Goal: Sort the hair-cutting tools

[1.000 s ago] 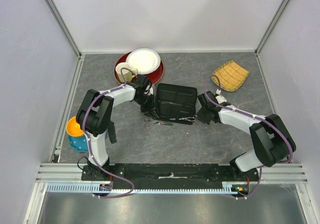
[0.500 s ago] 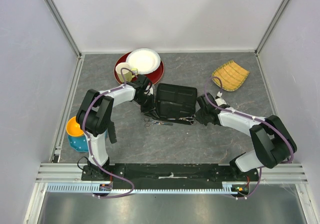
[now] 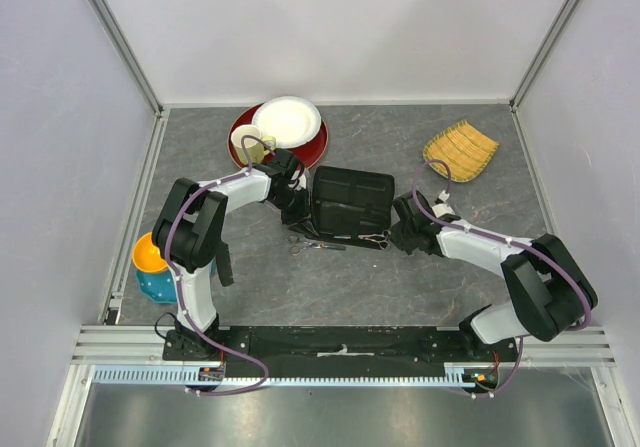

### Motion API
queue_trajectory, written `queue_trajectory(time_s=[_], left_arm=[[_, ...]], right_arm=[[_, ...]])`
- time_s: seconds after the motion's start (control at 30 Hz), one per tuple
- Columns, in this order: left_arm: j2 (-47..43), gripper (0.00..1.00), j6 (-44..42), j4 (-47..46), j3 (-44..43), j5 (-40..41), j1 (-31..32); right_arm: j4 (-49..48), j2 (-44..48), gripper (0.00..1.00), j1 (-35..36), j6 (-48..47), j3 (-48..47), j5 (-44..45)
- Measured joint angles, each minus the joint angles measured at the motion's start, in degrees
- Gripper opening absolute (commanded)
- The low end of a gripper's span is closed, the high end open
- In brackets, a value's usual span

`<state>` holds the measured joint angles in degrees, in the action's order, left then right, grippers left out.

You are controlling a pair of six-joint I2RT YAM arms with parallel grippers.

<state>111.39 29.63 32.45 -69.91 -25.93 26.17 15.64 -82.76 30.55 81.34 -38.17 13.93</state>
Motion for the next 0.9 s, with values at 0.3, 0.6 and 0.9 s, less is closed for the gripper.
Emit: queue_trajectory(time_s=[0.3,0.6,0.9], left_arm=[[0.00,0.30,0.00,0.00,0.02,0.00,0.00],[0.00,0.30,0.00,-0.02,0.02,0.00,0.00],[-0.04,0.30,0.00,-0.13,0.13,-0.04,0.04]], right_arm=[[-0.63,1.73,0.00,0.15,2.80,1.68,0.59],[-1.25,2.38,0.00,0.26,3.56,2.16,0.79],[-4.33,0.22,0.00,0.92,6.21,2.08,-0.04]])
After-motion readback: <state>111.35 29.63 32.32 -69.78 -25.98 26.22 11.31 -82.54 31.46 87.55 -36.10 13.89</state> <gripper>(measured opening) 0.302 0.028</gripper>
